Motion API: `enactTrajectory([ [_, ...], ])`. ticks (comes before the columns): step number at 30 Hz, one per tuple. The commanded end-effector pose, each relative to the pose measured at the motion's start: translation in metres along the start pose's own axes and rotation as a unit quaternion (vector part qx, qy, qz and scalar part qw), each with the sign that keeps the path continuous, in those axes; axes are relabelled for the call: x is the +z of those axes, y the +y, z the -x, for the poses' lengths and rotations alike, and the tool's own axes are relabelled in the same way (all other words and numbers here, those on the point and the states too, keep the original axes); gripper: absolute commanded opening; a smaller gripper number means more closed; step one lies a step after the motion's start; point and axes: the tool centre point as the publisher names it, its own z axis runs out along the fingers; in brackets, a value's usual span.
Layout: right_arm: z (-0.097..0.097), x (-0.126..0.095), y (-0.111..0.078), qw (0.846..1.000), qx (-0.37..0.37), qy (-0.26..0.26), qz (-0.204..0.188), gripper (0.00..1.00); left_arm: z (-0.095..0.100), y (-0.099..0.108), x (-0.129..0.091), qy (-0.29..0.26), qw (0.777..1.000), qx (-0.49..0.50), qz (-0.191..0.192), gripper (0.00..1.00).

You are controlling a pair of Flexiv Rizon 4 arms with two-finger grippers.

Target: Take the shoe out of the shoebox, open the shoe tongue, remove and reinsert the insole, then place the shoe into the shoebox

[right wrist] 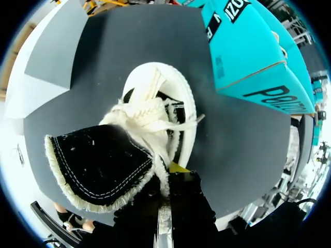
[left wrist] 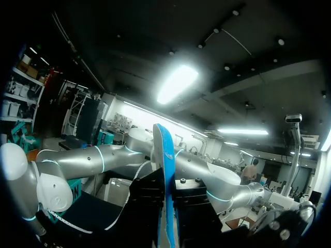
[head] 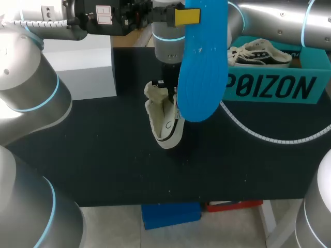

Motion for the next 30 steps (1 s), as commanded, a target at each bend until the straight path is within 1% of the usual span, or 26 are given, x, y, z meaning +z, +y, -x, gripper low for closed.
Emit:
enactTrajectory([
  [1,-0.002,0.012,0.005,1.0,0.0,0.004,-0.003,0.0,0.0,0.0,0.001,-0.002,1.0,-0.001,0.001,0.0],
  [4,-0.001,0.017,0.006,1.0,-0.001,0.005,0.0,0.0,0.0,0.0,0.001,-0.002,1.0,-0.001,0.001,0.0],
  [13,0.017,0.028,0.002,1.0,0.015,-0.003,0.01,0.0,0.0,0.0,0.001,-0.002,1.0,-0.001,0.001,0.0],
  [14,0.019,0.029,0.002,1.0,0.018,-0.002,0.011,0.06,0.0,0.0,0.001,-0.002,1.0,-0.001,0.001,0.0],
  [15,0.021,0.029,0.001,1.0,0.021,-0.001,0.01,0.22,0.0,0.0,0.001,-0.002,1.0,-0.001,0.001,0.0],
  [16,0.023,0.03,0.0,1.0,0.023,-0.001,0.009,0.31,0.0,0.0,0.001,-0.002,1.0,-0.001,0.001,0.0],
  [17,0.025,0.03,-0.001,1.0,0.028,0.001,0.01,0.45,0.0,0.0,0.001,-0.002,1.0,-0.001,0.001,0.0],
  [18,0.027,0.029,-0.001,0.999,0.031,0.004,0.01,0.78,0.0,0.0,0.001,-0.002,1.0,-0.001,0.001,0.0],
  [19,0.028,0.028,-0.002,0.999,0.035,0.009,0.012,1.0,0.0,0.0,0.001,-0.002,1.0,-0.001,0.001,0.0],
  [21,0.03,0.023,-0.004,0.999,0.038,0.018,0.018,1.0,0.0,0.0,0.001,-0.002,1.0,-0.001,0.001,0.0],
  [25,0.031,0.005,-0.01,0.997,0.042,0.05,0.034,1.0,0.0,0.0,0.001,-0.002,1.0,-0.001,0.001,0.0],
  [27,0.031,-0.002,-0.012,0.995,0.038,0.079,0.04,1.0,0.0,0.0,0.001,-0.002,1.0,-0.001,0.001,0.0],
  [30,0.029,-0.015,-0.017,0.989,0.032,0.137,0.042,1.0,0.0,0.0,0.001,-0.002,1.0,-0.001,0.001,0.0],
])
